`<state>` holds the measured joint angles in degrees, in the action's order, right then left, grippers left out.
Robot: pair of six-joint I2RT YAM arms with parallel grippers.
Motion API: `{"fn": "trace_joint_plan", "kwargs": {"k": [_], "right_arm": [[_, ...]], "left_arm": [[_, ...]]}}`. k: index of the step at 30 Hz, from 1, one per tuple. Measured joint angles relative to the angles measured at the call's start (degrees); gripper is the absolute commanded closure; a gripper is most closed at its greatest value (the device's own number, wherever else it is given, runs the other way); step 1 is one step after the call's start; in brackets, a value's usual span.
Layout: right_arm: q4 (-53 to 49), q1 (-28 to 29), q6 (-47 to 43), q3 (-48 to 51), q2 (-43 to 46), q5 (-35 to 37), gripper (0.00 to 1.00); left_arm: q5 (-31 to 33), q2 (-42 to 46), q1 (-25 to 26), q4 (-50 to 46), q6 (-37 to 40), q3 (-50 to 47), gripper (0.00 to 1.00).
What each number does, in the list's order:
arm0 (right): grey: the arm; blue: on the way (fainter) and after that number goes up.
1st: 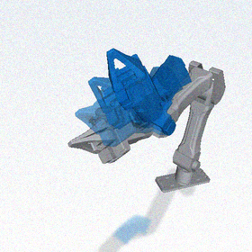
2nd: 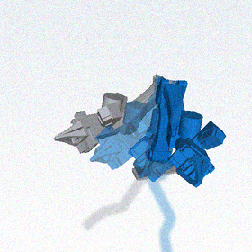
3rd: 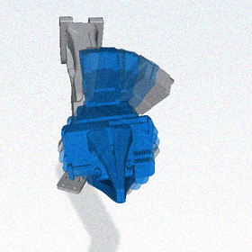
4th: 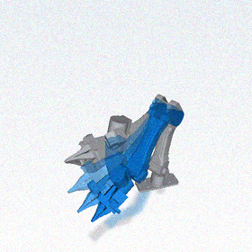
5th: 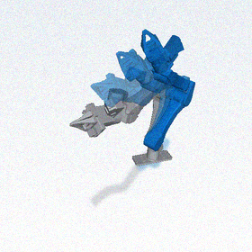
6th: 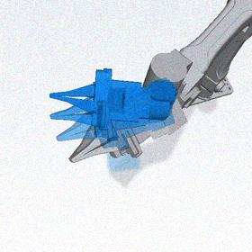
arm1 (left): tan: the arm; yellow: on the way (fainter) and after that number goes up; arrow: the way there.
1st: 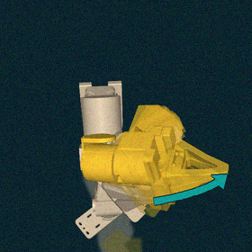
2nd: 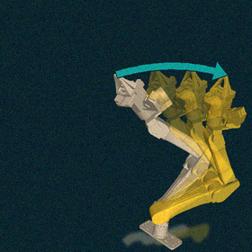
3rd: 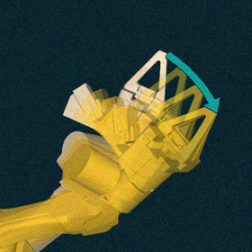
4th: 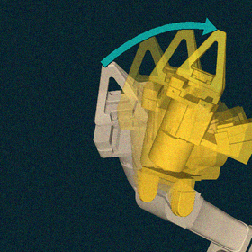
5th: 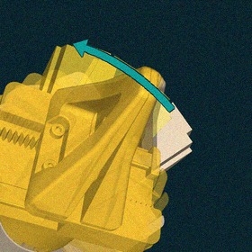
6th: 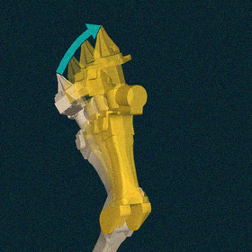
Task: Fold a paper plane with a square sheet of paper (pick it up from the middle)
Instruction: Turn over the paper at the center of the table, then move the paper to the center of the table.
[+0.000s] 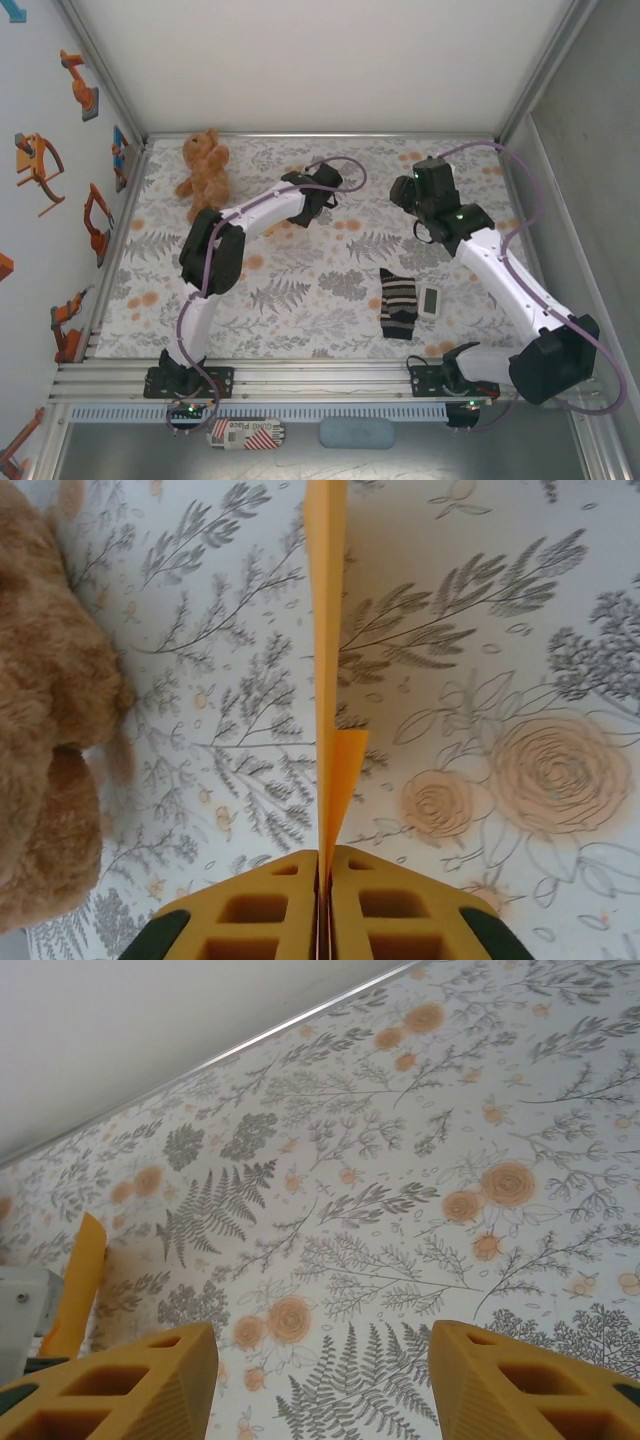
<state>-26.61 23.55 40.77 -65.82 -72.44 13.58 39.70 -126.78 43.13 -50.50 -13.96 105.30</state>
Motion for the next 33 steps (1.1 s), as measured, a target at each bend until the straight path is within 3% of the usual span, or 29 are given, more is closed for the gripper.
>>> {"fn": "trace_joint_plan", "kwargs": {"k": [6,12,15,19,25,33], "right_arm": [[0.04,-1.4,1.64,0.17,-1.16,1.77,0.45],[0.9,-1.68,1.4,-0.9,-6.54,-0.22,0.5],[2.56,-1.68,1.03,-1.75,-10.05,-4.22,0.56],[5.49,-0.87,1.42,-3.8,-16.22,-11.04,0.62],[10.45,6.25,3.87,-10.08,-28.83,-19.8,0.69],[17.7,15.32,10.6,-21.46,-45.94,-29.0,0.78]], "left_arm": [[-8.63,-1.25,0.24,-1.4,-2.58,2.27,0.68],[-26.05,0.09,-0.66,1.55,-4.87,0.44,0.53],[-34.38,4.17,-2.58,4.79,-6.54,-4.31,0.45],[-42.42,14.88,-9.07,10.91,-10.97,-15.45,0.36],[-44.68,30.95,-20.11,17.88,-17.14,-30.58,0.24],[-42.64,43.56,-24.33,19.32,-20.46,-42.95,0.13]]}}
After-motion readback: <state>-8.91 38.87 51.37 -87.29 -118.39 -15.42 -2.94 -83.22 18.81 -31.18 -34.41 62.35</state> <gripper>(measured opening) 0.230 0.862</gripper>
